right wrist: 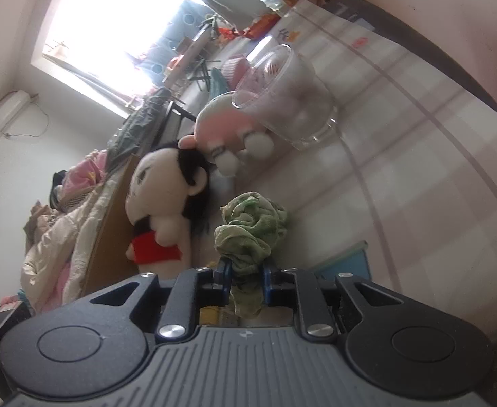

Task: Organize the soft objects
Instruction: 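Grasp the gold 'LOVE' packet with the left tool while the right tool grasps the green scrunchie, then carry the gold packet with the left tool while the right tool carries the scrunchie to the box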

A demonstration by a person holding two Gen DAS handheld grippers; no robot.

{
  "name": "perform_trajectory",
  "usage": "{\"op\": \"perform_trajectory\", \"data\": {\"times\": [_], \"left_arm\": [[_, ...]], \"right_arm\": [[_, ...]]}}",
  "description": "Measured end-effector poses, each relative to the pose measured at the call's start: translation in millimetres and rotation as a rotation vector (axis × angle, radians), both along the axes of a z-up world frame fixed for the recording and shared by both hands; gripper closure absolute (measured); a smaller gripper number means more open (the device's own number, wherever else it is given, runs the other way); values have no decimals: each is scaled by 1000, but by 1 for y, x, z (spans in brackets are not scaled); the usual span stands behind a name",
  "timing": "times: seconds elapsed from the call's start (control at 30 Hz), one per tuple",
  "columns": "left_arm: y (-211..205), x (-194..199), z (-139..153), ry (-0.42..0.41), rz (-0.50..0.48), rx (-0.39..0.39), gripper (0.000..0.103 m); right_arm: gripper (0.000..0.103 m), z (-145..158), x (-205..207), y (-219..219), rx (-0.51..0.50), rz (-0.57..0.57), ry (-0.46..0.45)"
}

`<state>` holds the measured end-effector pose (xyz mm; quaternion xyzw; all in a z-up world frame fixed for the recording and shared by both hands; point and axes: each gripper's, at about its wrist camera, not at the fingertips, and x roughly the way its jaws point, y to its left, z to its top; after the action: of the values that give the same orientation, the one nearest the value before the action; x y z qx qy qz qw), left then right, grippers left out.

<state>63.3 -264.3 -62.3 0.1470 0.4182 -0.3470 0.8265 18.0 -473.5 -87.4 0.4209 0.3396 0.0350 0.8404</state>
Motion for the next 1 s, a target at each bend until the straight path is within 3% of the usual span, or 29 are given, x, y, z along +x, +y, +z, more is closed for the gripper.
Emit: {"op": "perform_trajectory", "data": {"times": [0.07,0.13,0.23,0.3,0.43,0.63,0.8,1.0], "left_arm": [[2,-2,-1,-6,-1,-2,39],[3,-1,-1,5,-2,-9,38],[3,0,0,26,-9,-9,31],[4,2,2,31,-10,-11,21],[4,7,5,46,-12,-31,13],[-7,26,-2,72,47,-20,14],[-12,32,-8,83,57,14,25],[-11,33,-11,85,69,18,33]], "right_arm": [[81,1,-3,3,-52,-5,15],[73,4,-5,8,-103,-4,25],[53,11,-6,13,-171,-7,27],[47,16,-10,15,-223,-11,22],[38,24,-8,15,-283,-25,12],[38,17,3,1,-300,-59,25],[39,9,17,4,-352,-40,40],[51,9,22,18,-471,-9,42]]}}
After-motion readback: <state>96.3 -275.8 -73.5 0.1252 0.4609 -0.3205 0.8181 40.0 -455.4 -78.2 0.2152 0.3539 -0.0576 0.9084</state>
